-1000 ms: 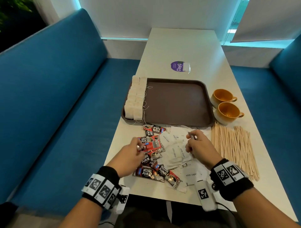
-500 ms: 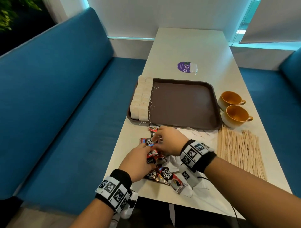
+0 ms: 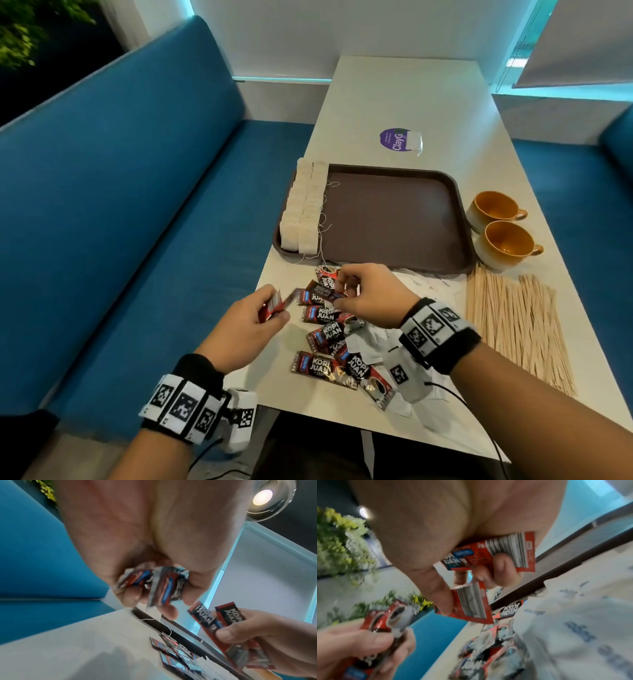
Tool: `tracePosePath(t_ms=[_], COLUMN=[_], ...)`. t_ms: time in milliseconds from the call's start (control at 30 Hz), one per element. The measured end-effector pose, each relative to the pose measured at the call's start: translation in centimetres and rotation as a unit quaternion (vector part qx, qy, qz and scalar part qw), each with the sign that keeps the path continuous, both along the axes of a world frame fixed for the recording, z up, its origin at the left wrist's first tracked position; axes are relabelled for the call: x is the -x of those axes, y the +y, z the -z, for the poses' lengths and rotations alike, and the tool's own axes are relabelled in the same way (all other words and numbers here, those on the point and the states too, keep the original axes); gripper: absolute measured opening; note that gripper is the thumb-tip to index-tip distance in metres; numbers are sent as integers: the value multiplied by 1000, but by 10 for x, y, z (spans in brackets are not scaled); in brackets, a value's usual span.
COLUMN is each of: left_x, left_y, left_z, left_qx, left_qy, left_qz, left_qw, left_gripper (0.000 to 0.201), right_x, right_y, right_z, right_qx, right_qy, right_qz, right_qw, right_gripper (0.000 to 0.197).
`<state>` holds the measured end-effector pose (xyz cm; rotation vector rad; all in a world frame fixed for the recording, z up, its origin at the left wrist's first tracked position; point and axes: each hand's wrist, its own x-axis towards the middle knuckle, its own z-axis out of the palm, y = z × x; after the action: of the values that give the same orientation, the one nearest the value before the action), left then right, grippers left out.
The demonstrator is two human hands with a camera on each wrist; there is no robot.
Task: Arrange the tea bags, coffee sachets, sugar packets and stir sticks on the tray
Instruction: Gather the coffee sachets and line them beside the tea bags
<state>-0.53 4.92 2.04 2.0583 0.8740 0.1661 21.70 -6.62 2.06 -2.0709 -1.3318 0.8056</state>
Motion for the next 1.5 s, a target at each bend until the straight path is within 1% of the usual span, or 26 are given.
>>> tracePosePath(t_ms=[100, 133, 200, 267, 333, 400, 433, 467, 500, 533, 600, 667, 700, 733, 800, 833, 900, 967, 1000, 1033, 1067, 1167, 1233, 1333, 1433, 1500], left_x=[0, -2, -9, -19, -31, -45, -52, -57, -62, -65, -70, -72, -72, -71, -70, -68, -65, -61, -58, -54, -50, -35, -25, -12, -8, -8], left_y=[-1, -3, -9, -15, -21, -28, -32, -36, -39, -42, -48, -51, -51, -51, -49, -47, -44, -41, -40, -39, -37, -31, -28, -31, -41, -49], left_z=[1, 3, 8, 12, 15, 21, 23, 26, 30, 33, 36, 38, 38, 37, 35, 34, 30, 26, 23, 20, 18, 14, 13, 11, 12, 16], left_qx=[61, 78, 90, 62, 24, -9, -28, -46, -68, -88, -115, -111, -103, -94, -81, -73, -47, -28, -24, -22, -25, -37, -11, 25, 24, 25], left_qy=[2, 4, 15, 32, 44, 59, 74, 97, 122, 149, 179, 173, 168, 164, 148, 138, 116, 89, 77, 66, 56, 40, 43, 61, 81, 81], left_qz=[-19, -18, 2, 39, 79, 108, 112, 107, 100, 95, 89, 78, 72, 65, 54, 47, 40, 41, 45, 46, 48, 42, 49, 69, 96, 94], left_qw=[998, 997, 996, 997, 996, 992, 991, 988, 985, 980, 973, 976, 978, 980, 984, 987, 991, 995, 996, 997, 997, 998, 998, 995, 992, 992], left_gripper=[19, 17, 27, 35, 38, 32, 27, 29, 38, 47, 60, 68, 70, 69, 64, 63, 55, 35, 24, 18, 18, 30, 32, 26, 29, 34], right_x=[-2, 0, 3, 3, 1, -1, -1, -1, -1, -1, 1, 8, 13, 19, 29, 32, 36, 40, 43, 46, 48, 48, 45, 41, 36, 30], right_y=[-24, -33, -48, -60, -71, -80, -83, -86, -89, -90, -93, -96, -97, -98, -98, -97, -96, -95, -95, -94, -93, -90, -90, -91, -95, -98], right_z=[-4, -5, -4, -5, -5, -6, -6, -7, -8, -8, -7, -5, -4, -2, 3, 6, 10, 15, 17, 19, 21, 24, 24, 24, 24, 22], right_qx=[-29, -35, -36, -34, -40, -51, -60, -67, -68, -61, -38, -7, 10, 23, 37, 40, 64, 104, 117, 126, 130, 137, 141, 137, 122, 94], right_qy=[123, 173, 246, 257, 262, 267, 272, 279, 282, 274, 204, 121, 112, 121, 119, 91, -20, -146, -183, -202, -211, -211, -193, -127, -60, -11], right_qz=[52, 68, 97, 123, 140, 151, 156, 159, 161, 161, 146, 106, 84, 63, 30, 21, 0, -44, -62, -74, -81, -69, -51, -13, 15, 44], right_qw=[991, 982, 964, 958, 954, 950, 948, 945, 943, 946, 967, 987, 990, 990, 992, 995, 998, 983, 974, 968, 965, 965, 970, 982, 991, 995], right_gripper=[11, 15, 27, 30, 26, 24, 26, 29, 32, 36, 37, 29, 23, 17, 9, 6, 18, 34, 40, 43, 45, 49, 48, 45, 30, 21])
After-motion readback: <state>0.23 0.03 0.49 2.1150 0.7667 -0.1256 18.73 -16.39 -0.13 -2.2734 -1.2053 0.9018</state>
